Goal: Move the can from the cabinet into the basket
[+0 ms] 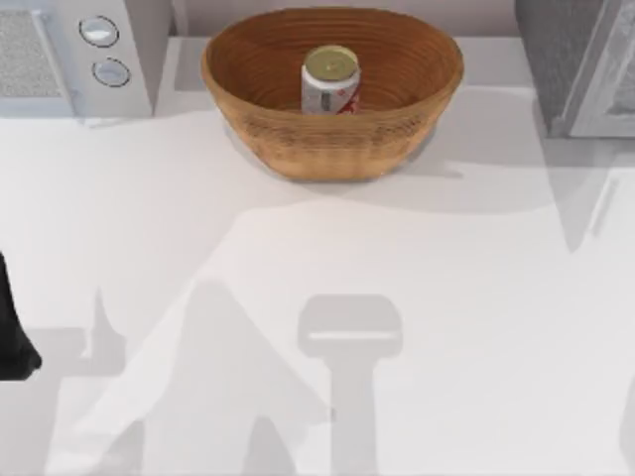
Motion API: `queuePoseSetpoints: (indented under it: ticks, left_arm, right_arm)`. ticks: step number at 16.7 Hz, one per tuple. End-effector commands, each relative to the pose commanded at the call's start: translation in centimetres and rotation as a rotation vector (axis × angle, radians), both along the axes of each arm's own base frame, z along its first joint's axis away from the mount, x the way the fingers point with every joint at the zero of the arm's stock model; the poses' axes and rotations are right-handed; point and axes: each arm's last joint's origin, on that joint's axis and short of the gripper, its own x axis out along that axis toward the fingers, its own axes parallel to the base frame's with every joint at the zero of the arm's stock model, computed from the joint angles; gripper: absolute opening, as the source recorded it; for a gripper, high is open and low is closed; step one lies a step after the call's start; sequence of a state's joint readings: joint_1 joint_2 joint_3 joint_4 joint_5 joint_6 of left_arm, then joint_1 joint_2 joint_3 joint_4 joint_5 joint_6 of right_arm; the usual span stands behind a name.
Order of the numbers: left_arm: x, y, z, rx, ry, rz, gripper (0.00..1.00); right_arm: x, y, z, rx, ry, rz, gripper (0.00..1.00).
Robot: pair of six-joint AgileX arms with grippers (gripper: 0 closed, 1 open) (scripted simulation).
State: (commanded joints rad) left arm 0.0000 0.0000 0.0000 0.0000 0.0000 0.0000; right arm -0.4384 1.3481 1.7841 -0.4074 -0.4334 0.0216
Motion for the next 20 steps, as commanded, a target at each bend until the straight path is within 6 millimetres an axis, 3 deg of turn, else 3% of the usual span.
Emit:
queuePoseSetpoints:
  ticks: [5,8,11,15,20]
  left_arm:
    - [0.0,0.0,0.0,0.0,0.0,0.0,1.0]
    - [0.0,0.0,0.0,0.0,0.0,0.0,1.0]
    - [0.0,0.0,0.0,0.0,0.0,0.0,1.0]
    - [0.0,0.0,0.0,0.0,0.0,0.0,1.0]
    - [0.0,0.0,0.0,0.0,0.0,0.0,1.0]
  right_arm:
    - [1.5,9.1,-0.2,0.009,0.005,-0.005,1.0]
    - [0.7,14.0,-0.4,0.01,0.01,-0.009,1.0]
    - [-0.7,17.6,-0.5,0.009,0.013,-0.009,1.0]
    - [-1.7,19.2,-0.8,0.006,0.021,-0.007,1.0]
    - [-2.3,18.3,-0.1,0.006,-0.003,-0.043,1.0]
